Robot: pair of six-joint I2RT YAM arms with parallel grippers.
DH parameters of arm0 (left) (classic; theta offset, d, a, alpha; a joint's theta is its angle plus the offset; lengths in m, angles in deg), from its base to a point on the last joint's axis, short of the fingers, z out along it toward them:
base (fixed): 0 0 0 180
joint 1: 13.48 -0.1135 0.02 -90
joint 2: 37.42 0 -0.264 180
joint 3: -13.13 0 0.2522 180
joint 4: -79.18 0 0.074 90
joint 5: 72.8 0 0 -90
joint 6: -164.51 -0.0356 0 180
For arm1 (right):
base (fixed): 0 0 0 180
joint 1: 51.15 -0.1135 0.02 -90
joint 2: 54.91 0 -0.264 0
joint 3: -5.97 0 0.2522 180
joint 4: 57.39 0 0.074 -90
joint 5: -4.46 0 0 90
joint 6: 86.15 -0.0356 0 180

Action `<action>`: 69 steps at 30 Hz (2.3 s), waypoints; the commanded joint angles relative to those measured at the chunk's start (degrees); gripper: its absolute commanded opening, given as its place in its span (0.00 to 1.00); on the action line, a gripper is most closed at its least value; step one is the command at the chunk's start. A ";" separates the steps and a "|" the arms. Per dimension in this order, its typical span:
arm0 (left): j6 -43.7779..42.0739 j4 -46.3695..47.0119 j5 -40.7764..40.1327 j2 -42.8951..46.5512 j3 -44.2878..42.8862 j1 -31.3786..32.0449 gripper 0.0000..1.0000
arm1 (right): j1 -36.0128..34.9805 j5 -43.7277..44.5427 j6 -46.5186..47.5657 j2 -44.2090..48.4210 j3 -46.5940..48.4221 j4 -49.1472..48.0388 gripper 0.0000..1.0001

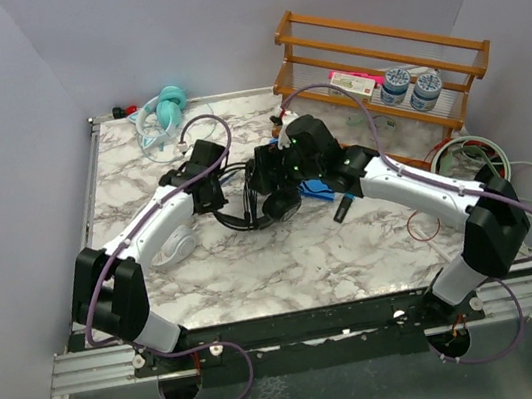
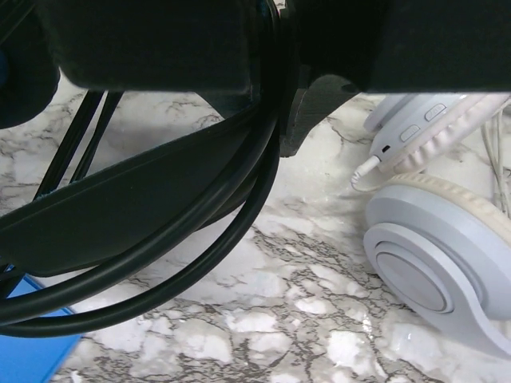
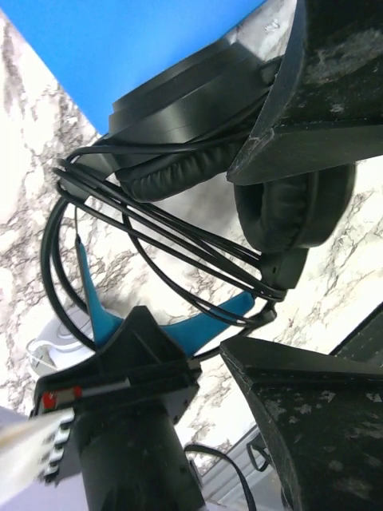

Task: Wrap the headphones
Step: Place the headphones at the center of the board.

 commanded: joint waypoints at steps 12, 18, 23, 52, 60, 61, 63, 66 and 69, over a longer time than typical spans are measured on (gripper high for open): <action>3.46 7.10 3.60 -1.81 9.99 -6.26 0.00 | 0.46 4.22 9.16 8.94 0.40 4.00 0.88; 6.96 7.53 1.37 -1.53 15.79 -14.17 0.00 | 0.56 9.62 10.33 11.99 -2.40 3.05 0.93; 10.89 5.72 -3.07 -0.18 16.82 -20.15 0.00 | 0.67 12.74 10.90 14.09 -4.36 2.17 0.96; 9.57 -5.45 -2.93 12.32 8.37 -33.64 0.96 | 6.64 10.61 6.45 16.66 -8.83 2.75 1.00; 5.66 -5.28 1.68 13.59 -1.38 -33.64 0.98 | 6.66 9.22 6.29 16.36 -8.88 2.25 1.00; 5.84 -4.44 2.75 11.99 -3.26 -33.64 0.98 | 6.67 9.05 6.39 16.45 -8.96 2.07 1.00; 7.64 -2.30 5.92 7.54 -7.61 -33.64 0.98 | 6.66 8.86 6.42 16.95 -9.21 1.71 1.00; 11.10 -0.13 9.01 -1.89 -17.21 -33.73 0.96 | 6.71 9.14 6.35 18.47 -10.03 0.87 1.00; 12.31 0.92 7.63 -13.48 -27.10 -33.79 0.97 | 6.66 9.08 6.38 20.42 -10.79 0.07 1.00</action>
